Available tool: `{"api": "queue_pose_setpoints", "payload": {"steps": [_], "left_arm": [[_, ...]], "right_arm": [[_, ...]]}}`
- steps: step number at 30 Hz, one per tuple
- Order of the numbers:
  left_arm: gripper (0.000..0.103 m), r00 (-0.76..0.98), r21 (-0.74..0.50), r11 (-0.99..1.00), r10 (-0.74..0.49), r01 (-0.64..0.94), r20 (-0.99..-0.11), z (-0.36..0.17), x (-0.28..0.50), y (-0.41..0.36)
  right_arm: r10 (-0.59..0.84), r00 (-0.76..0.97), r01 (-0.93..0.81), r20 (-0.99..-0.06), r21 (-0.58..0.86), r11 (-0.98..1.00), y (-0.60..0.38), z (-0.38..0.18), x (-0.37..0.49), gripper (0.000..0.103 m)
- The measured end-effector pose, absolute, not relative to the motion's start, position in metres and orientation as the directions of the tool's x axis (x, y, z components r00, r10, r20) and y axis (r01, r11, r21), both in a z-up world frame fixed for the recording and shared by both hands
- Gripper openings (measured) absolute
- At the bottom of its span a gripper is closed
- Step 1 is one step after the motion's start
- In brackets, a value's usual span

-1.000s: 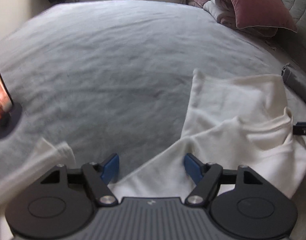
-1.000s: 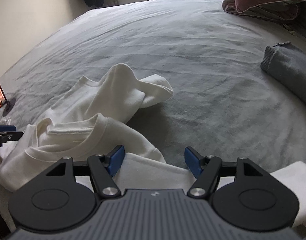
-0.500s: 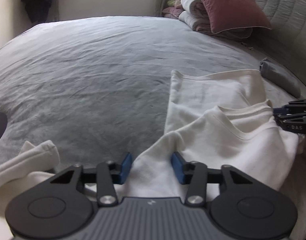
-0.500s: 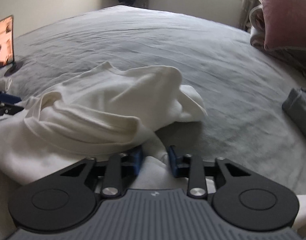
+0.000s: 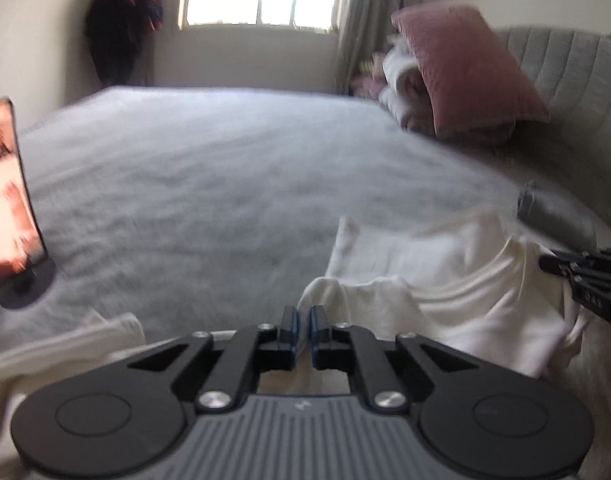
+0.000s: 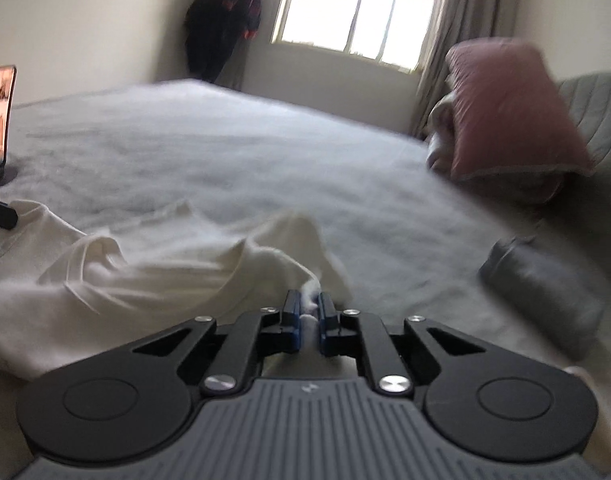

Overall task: Fold clothes
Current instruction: 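Grasp the T-shirt shoulders with both grippers and lift it up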

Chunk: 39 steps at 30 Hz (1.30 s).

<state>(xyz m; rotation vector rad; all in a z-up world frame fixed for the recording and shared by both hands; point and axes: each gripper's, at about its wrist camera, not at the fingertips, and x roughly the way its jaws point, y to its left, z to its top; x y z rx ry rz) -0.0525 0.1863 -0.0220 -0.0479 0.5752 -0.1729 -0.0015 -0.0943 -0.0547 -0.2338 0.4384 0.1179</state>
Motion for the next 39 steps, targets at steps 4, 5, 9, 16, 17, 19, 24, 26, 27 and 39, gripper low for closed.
{"api": "queue_pose_setpoints", "payload": {"steps": [4, 5, 9, 16, 17, 19, 24, 26, 27, 39], "left_arm": [[0.006, 0.879, -0.070, 0.992, -0.128, 0.107, -0.459, -0.006, -0.062, 0.185], [0.006, 0.890, -0.066, 0.993, -0.117, 0.098, -0.440, -0.001, -0.064, 0.184], [0.006, 0.926, -0.067, 0.995, -0.094, 0.074, -0.365, 0.020, -0.072, 0.183], [0.006, 0.957, -0.081, 0.995, -0.078, 0.058, -0.279, 0.057, -0.091, 0.175], [0.006, 0.962, -0.078, 0.995, -0.076, 0.057, -0.263, 0.064, -0.095, 0.173], [0.006, 0.971, -0.073, 0.996, -0.072, 0.056, -0.227, 0.079, -0.103, 0.170], [0.006, 0.988, -0.064, 0.996, -0.070, 0.061, -0.136, 0.121, -0.124, 0.167], [0.006, 0.993, -0.054, 0.997, -0.069, 0.064, -0.100, 0.138, -0.129, 0.163], [0.005, 0.994, -0.049, 0.997, -0.068, 0.064, -0.082, 0.146, -0.131, 0.161], [0.005, 0.993, 0.016, 0.998, -0.056, 0.055, 0.104, 0.235, -0.145, 0.131]], "right_arm": [[0.043, 0.936, -0.124, -0.348, -0.213, 0.969, -0.097, -0.036, -0.020, 0.010], [0.038, 0.944, -0.115, -0.329, -0.217, 0.969, -0.097, -0.032, -0.024, 0.010], [0.011, 0.970, -0.072, -0.242, -0.244, 0.967, -0.098, -0.008, -0.041, 0.009], [-0.011, 0.992, -0.026, -0.126, -0.283, 0.959, -0.103, 0.046, -0.063, 0.008], [-0.016, 0.993, -0.017, -0.114, -0.283, 0.959, -0.104, 0.054, -0.065, 0.008], [-0.023, 0.996, -0.001, -0.082, -0.276, 0.961, -0.106, 0.071, -0.071, 0.008], [-0.043, 0.999, 0.046, 0.015, -0.272, 0.961, -0.114, 0.105, -0.089, 0.008], [-0.050, 0.997, 0.062, 0.053, -0.266, 0.962, -0.117, 0.118, -0.096, 0.008], [-0.051, 0.996, 0.069, 0.071, -0.267, 0.961, -0.118, 0.126, -0.099, 0.008], [-0.119, 0.970, 0.174, 0.213, -0.259, 0.950, -0.134, 0.195, -0.103, 0.008]]}}
